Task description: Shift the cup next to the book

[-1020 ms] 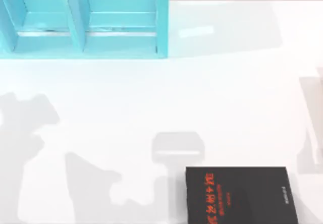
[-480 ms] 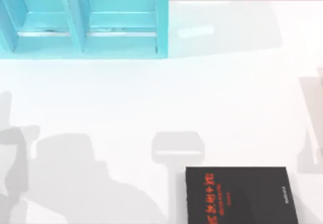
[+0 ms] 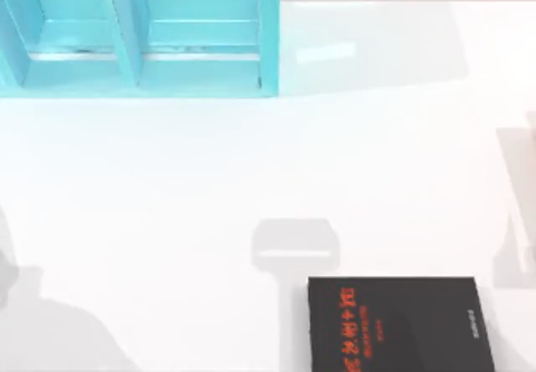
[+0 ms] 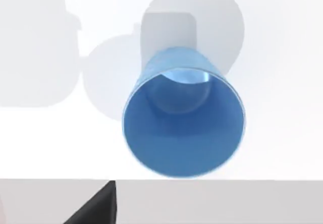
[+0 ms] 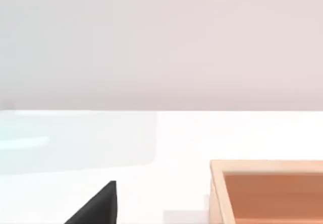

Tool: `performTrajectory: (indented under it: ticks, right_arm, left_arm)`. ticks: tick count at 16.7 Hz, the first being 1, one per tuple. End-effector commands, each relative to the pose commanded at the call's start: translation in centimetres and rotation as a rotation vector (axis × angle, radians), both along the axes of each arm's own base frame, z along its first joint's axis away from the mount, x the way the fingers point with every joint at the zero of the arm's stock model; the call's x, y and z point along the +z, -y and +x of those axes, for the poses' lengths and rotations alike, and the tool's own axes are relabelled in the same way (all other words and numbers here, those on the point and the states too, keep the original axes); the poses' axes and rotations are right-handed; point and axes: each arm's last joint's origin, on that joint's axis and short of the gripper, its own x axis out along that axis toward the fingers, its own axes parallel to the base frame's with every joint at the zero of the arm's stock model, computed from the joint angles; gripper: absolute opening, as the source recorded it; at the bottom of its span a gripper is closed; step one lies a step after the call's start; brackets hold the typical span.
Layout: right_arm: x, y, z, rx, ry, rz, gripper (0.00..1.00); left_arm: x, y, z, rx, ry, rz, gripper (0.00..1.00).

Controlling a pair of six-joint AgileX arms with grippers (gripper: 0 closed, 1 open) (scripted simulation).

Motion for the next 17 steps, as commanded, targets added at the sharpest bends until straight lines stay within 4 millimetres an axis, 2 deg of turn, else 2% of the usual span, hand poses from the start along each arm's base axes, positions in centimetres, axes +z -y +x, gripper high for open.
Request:
performTrajectory:
  ticks: [3, 7, 9, 11, 17]
  right_arm:
    - [0.0, 0.0, 0.0, 0.0, 0.0, 0.0, 1.0]
    - [0.0, 0.0, 0.0, 0.0, 0.0, 0.0, 1.0]
    - [0.0, 0.0, 0.0, 0.0, 0.0, 0.0, 1.0]
    - [0.0, 0.0, 0.0, 0.0, 0.0, 0.0, 1.0]
    - [0.0, 0.0, 0.0, 0.0, 0.0, 0.0, 1.0]
  left_arm:
    - [0.2, -0.9, -0.4, -0.007, -0.001, -0.006, 1.0]
    - [0.2, -0.8, -0.4, -0.01, 0.001, -0.004, 1.0]
    - [-0.3, -0.9, -0.3, -0.009, -0.003, -0.007, 1.0]
    - [-2.0, -1.0, -0.2, -0.007, -0.006, -0.01, 1.0]
    - [-9.0, -1.0, -0.3, -0.007, 0.004, -0.002, 1.0]
